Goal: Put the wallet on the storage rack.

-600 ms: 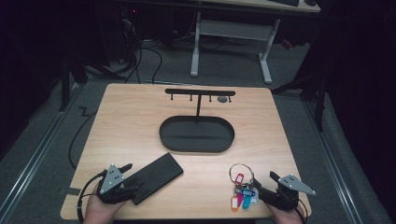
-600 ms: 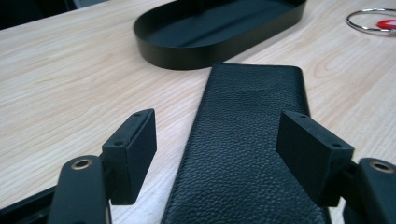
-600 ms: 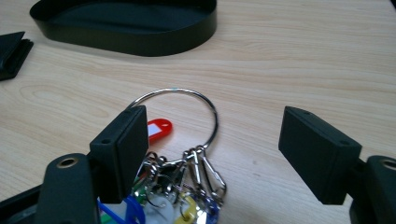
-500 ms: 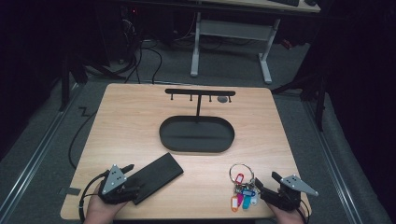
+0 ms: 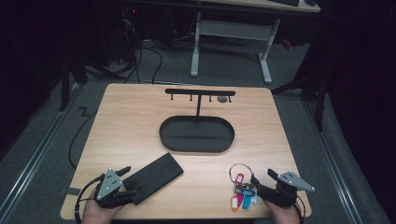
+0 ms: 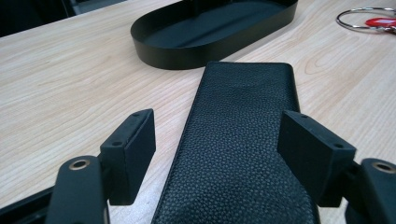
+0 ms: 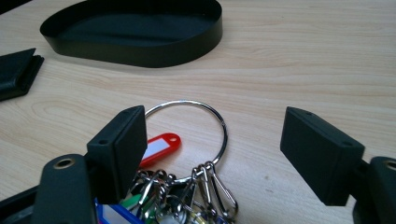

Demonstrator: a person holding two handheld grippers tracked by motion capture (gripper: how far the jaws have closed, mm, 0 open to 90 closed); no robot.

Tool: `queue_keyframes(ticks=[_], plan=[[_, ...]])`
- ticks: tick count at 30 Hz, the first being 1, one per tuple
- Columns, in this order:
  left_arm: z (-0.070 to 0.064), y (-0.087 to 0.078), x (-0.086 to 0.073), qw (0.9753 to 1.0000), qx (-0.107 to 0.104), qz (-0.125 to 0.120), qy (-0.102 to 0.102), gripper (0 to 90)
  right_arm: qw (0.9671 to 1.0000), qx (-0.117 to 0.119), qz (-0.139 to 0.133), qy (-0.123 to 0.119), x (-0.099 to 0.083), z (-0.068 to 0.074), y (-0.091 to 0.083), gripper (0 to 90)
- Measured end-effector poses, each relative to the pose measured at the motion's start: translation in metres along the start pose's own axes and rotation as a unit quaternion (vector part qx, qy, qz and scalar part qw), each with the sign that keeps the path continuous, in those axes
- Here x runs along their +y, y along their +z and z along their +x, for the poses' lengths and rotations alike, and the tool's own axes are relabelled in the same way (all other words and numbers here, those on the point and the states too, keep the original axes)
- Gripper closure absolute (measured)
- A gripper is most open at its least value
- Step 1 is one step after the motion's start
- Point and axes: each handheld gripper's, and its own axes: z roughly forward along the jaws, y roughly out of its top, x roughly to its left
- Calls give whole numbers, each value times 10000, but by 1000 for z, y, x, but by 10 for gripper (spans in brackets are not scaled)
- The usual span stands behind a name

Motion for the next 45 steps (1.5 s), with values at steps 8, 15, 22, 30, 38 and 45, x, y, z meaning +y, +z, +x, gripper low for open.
queue_keyframes(ticks=[8,15,22,30,38,45], plan=[[-5,8,6,9996,-254,94,100,288,9999,100,-6,-35,-2,0,2,193],[-26,21,9,9950,-433,482,765,262,9999,39,-49,-112,-5,-3,-2,178],[-45,29,9,9852,-524,838,1398,251,9999,54,4,-129,-6,-2,1,165],[-49,35,5,9809,-509,1037,1564,269,9999,68,-5,-132,-6,-1,1,163],[-47,38,2,9789,-337,1093,1692,317,9999,73,5,-113,-7,-2,1,162],[-47,39,0,9772,-184,1080,1821,453,9999,79,-2,-116,-7,-2,2,162]])
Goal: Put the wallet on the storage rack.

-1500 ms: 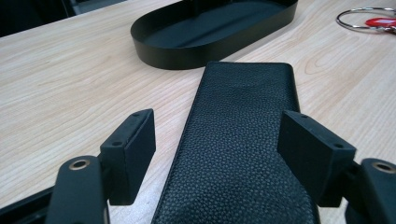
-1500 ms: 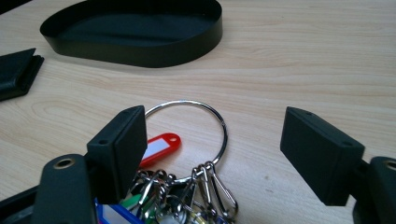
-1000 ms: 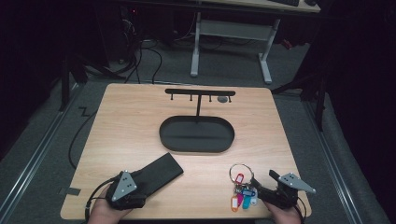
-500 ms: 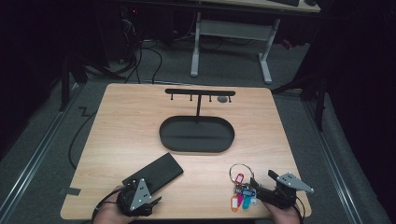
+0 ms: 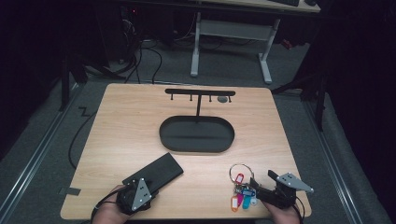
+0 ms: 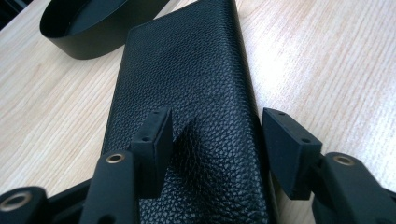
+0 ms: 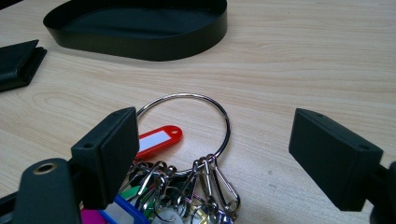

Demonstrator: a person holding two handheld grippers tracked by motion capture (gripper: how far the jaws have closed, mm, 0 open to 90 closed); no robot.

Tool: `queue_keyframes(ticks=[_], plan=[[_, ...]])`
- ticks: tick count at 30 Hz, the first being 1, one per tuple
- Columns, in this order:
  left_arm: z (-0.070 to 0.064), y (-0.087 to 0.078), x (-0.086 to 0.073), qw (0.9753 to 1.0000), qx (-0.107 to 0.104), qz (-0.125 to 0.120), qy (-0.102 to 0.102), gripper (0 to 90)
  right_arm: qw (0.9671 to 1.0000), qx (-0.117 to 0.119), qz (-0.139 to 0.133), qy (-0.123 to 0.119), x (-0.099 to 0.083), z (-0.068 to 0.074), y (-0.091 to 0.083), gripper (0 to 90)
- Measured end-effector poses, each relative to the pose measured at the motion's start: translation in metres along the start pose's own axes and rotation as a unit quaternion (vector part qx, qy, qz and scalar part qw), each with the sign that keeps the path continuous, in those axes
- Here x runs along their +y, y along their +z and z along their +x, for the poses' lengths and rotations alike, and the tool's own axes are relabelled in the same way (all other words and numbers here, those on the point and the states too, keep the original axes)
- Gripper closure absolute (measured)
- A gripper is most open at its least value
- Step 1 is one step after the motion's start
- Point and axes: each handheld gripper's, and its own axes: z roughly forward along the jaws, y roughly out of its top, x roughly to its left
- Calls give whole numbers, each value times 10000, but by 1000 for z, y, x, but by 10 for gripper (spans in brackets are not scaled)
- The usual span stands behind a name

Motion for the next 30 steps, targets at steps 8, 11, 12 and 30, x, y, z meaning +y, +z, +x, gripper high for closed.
queue_keyframes(ticks=[8,11,12,30], plan=[[-5,-1,2,9993,135,47,342,549,10000,12,15,36,0,0,0,163],[-8,-1,2,9985,233,4,494,602,10000,16,6,50,0,-1,0,164],[-8,-2,1,9985,235,-24,498,611,10000,19,6,55,0,-1,0,164],[-4,-6,0,9985,272,-268,402,775,9999,71,17,133,-2,-2,1,165]])
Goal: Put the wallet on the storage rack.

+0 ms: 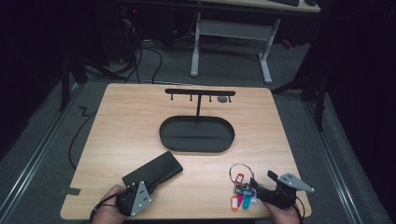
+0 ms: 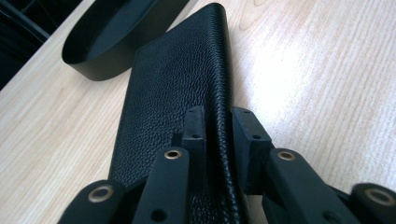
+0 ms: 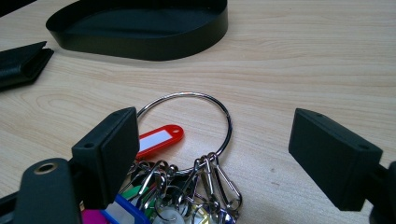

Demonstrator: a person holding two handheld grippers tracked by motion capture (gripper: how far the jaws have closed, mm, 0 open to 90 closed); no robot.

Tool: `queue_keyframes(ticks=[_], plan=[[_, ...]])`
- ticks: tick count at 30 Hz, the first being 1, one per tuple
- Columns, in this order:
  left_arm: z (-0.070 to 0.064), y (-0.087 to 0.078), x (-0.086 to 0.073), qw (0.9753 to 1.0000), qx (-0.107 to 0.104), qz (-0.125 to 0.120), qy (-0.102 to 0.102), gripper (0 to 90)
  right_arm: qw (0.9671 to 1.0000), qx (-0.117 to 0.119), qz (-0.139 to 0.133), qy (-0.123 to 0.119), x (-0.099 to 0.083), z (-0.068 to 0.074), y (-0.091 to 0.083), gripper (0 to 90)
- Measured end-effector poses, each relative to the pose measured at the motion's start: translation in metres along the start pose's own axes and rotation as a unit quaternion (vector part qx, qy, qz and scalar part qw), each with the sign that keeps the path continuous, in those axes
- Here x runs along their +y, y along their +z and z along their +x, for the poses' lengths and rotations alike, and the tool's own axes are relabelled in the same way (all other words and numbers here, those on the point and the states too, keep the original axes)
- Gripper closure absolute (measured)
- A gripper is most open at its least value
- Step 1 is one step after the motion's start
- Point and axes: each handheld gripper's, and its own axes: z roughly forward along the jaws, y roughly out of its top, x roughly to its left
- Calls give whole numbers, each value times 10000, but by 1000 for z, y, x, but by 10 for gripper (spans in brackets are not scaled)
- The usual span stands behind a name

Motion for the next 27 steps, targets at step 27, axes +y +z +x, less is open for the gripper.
queue_keyframes(ticks=[27], plan=[[27,-31,-1,9890,-116,-830,-1222,824,10000,-12,-7,-7,0,-1,0,165]])
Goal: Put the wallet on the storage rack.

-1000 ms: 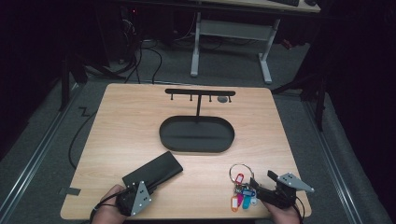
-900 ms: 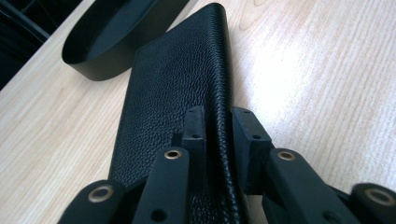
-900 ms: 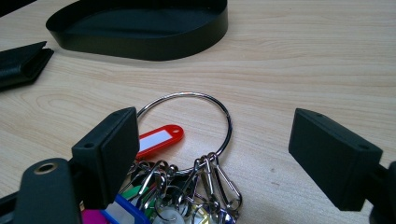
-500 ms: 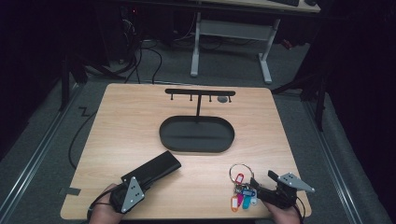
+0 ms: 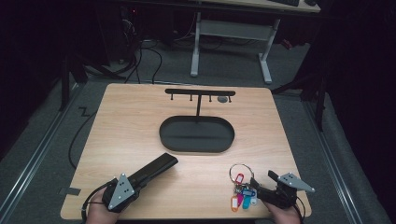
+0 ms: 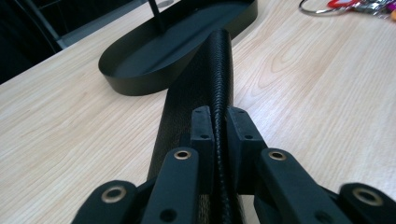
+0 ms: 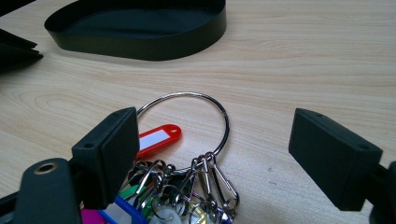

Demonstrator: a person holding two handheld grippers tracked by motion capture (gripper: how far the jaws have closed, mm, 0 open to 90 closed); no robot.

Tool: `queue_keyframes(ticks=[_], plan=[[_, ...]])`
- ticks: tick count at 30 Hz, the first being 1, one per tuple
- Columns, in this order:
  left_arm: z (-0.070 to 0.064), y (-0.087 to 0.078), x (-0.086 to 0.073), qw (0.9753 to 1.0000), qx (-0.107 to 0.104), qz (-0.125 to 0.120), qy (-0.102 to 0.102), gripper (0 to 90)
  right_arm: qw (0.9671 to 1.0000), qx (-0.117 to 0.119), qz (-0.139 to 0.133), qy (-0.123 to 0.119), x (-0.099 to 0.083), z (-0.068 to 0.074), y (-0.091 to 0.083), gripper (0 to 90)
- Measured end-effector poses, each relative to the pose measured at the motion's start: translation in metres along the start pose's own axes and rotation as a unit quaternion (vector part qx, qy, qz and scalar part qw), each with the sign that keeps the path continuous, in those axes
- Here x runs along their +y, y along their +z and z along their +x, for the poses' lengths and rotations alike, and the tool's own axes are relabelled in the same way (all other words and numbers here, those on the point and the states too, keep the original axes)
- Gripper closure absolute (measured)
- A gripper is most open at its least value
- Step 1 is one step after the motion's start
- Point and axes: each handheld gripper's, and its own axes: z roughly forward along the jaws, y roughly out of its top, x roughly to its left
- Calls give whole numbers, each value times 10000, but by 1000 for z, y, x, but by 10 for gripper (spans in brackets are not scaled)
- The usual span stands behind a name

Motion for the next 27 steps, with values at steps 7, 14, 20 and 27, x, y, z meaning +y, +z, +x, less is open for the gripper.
queue_keyframes(ticks=[7,14,20,27], plan=[[-4,-3,4,9994,-245,-175,-181,828,10000,-5,-8,-15,0,-1,0,165],[-15,-7,13,9972,-591,-354,-282,829,10000,-15,4,6,0,-1,-1,165],[-11,-9,13,9953,-673,-444,-529,829,10000,-15,4,-1,0,-1,-1,165],[-5,-13,14,9934,-718,-490,-745,829,10000,-14,-2,-30,0,-1,0,165]])
